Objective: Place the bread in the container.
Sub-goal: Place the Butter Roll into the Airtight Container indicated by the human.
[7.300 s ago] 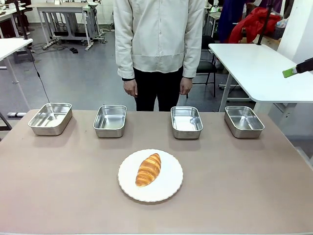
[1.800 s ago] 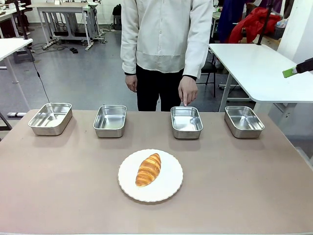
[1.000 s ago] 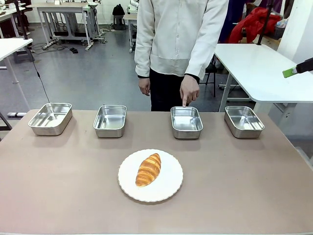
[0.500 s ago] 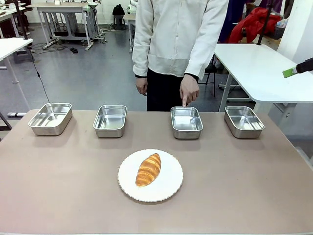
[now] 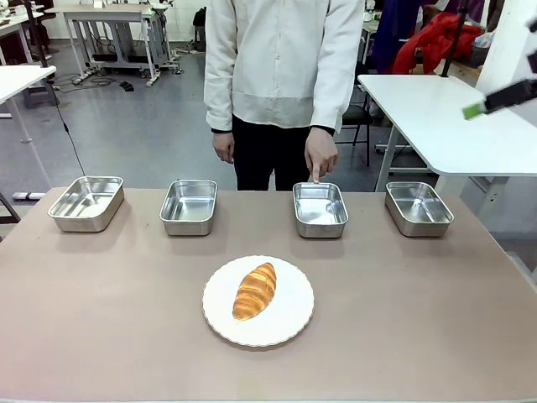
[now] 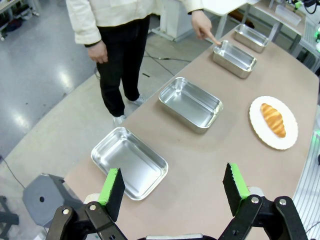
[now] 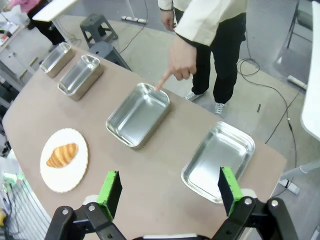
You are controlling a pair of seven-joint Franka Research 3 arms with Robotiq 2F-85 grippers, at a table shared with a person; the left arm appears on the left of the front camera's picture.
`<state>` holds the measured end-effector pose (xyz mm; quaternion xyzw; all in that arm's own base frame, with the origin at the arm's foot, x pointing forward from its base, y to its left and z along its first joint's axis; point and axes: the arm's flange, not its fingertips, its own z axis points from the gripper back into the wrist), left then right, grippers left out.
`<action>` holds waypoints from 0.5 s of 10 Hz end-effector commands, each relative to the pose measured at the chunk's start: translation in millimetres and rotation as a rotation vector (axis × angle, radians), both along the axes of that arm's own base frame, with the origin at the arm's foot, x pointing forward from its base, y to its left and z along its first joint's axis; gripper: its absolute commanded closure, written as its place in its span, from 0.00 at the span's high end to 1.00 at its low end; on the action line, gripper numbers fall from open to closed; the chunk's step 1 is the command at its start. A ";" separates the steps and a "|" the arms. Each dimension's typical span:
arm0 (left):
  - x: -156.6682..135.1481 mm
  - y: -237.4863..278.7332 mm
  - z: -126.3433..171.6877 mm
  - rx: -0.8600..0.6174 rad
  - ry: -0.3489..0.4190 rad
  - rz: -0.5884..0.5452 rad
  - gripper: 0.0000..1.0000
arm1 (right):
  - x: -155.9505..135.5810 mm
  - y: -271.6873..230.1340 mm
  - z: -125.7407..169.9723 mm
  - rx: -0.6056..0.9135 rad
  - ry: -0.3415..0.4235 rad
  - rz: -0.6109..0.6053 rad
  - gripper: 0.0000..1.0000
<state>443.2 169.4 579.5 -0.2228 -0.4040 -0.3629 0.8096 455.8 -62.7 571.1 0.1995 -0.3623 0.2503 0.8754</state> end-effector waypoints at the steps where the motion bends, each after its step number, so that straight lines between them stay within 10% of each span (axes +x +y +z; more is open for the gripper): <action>1: -1.2 1.1 0.9 0.003 -0.010 -0.009 1.00 | -4.1 66.4 20.6 -0.039 0.037 -0.078 1.00; 5: -1.2 1.1 0.9 0.003 -0.010 -0.009 1.00 | -2.2 221.5 6.8 -0.099 0.338 -0.249 1.00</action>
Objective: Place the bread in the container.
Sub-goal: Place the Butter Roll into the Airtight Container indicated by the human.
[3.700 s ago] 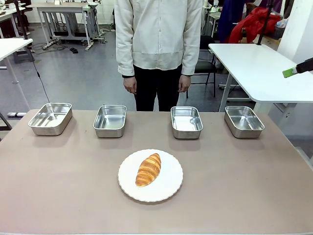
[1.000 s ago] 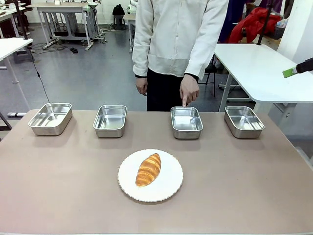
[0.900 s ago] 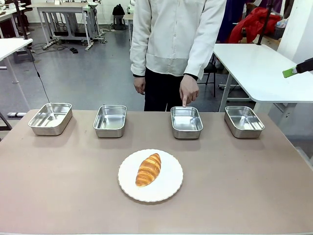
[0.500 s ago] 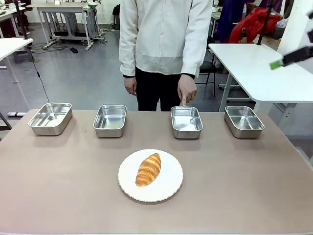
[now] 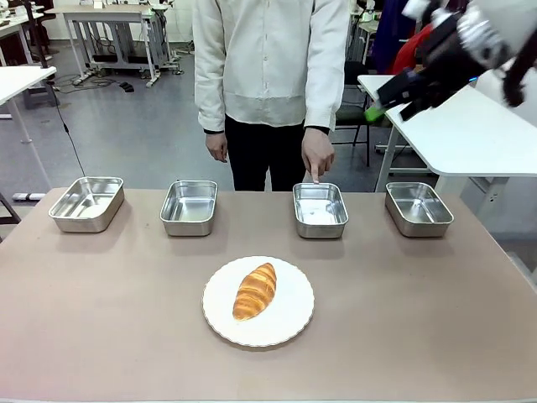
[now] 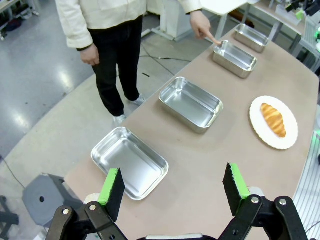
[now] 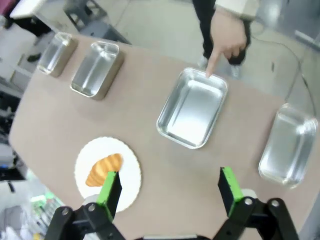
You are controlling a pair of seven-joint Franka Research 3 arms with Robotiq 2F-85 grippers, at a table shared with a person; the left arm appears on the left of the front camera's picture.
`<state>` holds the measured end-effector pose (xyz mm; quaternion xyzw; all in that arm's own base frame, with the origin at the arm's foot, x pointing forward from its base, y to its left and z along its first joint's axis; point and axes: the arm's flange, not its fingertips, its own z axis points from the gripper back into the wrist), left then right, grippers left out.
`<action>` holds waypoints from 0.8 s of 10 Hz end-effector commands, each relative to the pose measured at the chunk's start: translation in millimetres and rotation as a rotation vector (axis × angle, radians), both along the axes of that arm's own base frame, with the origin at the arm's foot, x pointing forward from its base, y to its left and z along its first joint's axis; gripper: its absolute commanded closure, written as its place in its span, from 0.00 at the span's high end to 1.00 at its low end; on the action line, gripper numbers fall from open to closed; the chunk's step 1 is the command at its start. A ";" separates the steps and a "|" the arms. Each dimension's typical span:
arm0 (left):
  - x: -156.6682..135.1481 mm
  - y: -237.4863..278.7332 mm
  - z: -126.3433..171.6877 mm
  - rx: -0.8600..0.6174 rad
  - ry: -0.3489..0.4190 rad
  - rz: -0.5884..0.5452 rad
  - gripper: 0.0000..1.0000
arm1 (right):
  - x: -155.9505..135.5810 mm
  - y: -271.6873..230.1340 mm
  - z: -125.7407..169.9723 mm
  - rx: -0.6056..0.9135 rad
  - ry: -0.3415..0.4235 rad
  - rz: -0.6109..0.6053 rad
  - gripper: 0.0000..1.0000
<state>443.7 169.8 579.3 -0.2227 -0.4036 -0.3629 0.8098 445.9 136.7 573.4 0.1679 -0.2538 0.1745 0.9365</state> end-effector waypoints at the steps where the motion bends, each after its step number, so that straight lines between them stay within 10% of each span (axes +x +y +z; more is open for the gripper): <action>1: -1.7 0.7 1.1 0.002 -0.011 -0.009 1.00 | 2.6 69.0 -9.4 -0.065 0.122 -0.158 1.00; 6: -1.7 0.7 1.1 0.002 -0.011 -0.009 1.00 | -5.4 191.6 -86.3 -0.074 0.440 -0.603 1.00; 8: -1.7 0.7 1.1 0.002 -0.011 -0.009 1.00 | -13.5 196.1 -103.1 0.007 0.539 -0.593 1.00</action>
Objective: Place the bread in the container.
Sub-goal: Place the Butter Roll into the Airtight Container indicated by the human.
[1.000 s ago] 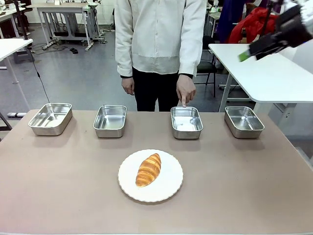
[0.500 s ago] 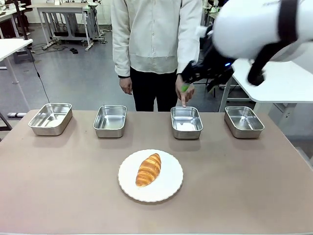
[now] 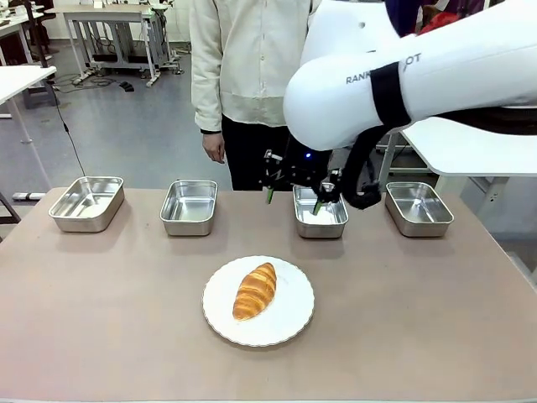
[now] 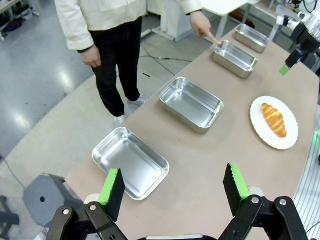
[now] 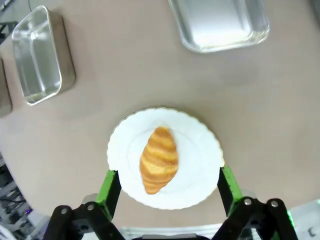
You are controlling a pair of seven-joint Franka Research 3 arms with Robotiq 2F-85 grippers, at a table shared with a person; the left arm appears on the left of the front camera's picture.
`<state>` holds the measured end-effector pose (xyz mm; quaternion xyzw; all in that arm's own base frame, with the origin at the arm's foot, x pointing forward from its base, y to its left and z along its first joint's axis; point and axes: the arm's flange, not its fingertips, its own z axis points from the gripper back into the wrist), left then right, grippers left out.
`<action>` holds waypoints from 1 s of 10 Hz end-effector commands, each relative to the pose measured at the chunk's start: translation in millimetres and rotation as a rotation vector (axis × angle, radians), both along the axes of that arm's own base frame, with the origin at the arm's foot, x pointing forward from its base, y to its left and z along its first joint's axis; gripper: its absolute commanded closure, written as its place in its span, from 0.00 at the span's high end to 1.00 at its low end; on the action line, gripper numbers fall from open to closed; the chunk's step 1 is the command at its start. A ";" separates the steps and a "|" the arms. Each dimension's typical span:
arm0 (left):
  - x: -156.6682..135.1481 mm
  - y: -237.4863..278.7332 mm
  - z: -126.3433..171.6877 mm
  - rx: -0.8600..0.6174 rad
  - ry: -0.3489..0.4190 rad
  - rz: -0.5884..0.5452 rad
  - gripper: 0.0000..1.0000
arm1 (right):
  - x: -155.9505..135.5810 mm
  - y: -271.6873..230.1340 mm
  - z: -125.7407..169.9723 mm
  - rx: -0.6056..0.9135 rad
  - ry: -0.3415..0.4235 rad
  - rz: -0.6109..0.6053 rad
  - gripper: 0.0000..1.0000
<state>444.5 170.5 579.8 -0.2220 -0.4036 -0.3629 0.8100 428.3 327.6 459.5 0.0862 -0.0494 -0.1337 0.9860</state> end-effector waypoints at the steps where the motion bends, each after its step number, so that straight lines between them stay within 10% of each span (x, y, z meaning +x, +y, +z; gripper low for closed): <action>1: -2.5 0.0 0.6 0.001 -0.011 -0.010 1.00 | -1.6 -9.3 10.9 -0.038 -0.054 0.035 1.00; 10: -2.5 0.0 0.6 0.001 -0.011 -0.010 1.00 | -42.4 43.4 -23.4 -0.079 -0.011 -0.067 1.00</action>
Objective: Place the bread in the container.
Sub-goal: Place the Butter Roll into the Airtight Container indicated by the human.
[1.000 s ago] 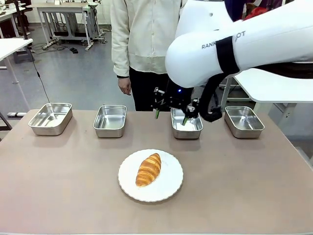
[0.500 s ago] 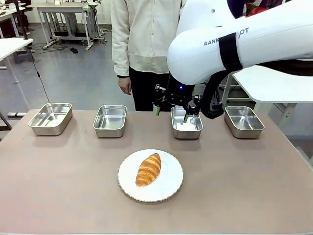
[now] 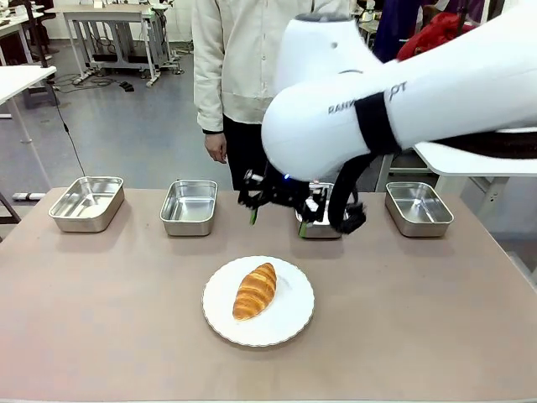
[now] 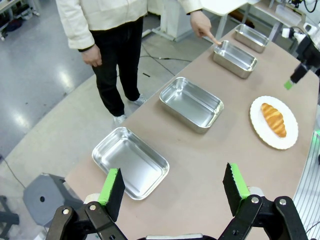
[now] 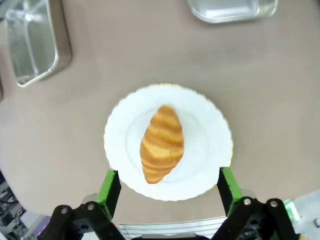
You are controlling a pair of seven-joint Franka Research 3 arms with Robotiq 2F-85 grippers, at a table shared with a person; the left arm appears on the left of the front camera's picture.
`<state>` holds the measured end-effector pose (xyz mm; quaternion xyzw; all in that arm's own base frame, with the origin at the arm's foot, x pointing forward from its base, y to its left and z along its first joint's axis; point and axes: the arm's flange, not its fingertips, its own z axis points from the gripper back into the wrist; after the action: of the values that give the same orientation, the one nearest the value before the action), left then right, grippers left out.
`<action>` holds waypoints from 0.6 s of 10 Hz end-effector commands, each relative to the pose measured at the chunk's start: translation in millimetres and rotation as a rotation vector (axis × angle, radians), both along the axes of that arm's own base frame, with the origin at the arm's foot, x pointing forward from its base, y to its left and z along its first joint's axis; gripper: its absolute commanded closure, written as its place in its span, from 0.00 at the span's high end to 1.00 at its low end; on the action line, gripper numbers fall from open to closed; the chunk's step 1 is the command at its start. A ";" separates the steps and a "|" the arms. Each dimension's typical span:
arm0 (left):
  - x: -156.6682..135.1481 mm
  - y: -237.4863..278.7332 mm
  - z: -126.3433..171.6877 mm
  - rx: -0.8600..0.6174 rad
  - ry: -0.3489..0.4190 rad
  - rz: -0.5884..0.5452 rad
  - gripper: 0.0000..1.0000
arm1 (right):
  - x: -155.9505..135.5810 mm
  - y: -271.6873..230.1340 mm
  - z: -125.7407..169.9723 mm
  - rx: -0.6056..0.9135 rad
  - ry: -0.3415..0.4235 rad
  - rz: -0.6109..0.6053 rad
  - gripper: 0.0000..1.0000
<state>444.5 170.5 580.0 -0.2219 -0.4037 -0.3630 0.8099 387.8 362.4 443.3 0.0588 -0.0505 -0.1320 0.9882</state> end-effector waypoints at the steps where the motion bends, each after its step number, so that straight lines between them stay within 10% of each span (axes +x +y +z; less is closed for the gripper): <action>1: -2.4 0.0 0.4 0.001 -0.010 -0.010 1.00 | -7.8 13.6 -15.6 -0.027 0.009 -0.078 1.00; 6: -2.4 0.0 0.4 0.001 -0.010 -0.010 1.00 | -11.8 40.7 -66.8 -0.041 0.055 -0.096 1.00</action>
<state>444.5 170.5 580.0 -0.2219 -0.4037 -0.3630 0.8100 371.1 391.2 381.5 0.0348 -0.0112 -0.1646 0.9857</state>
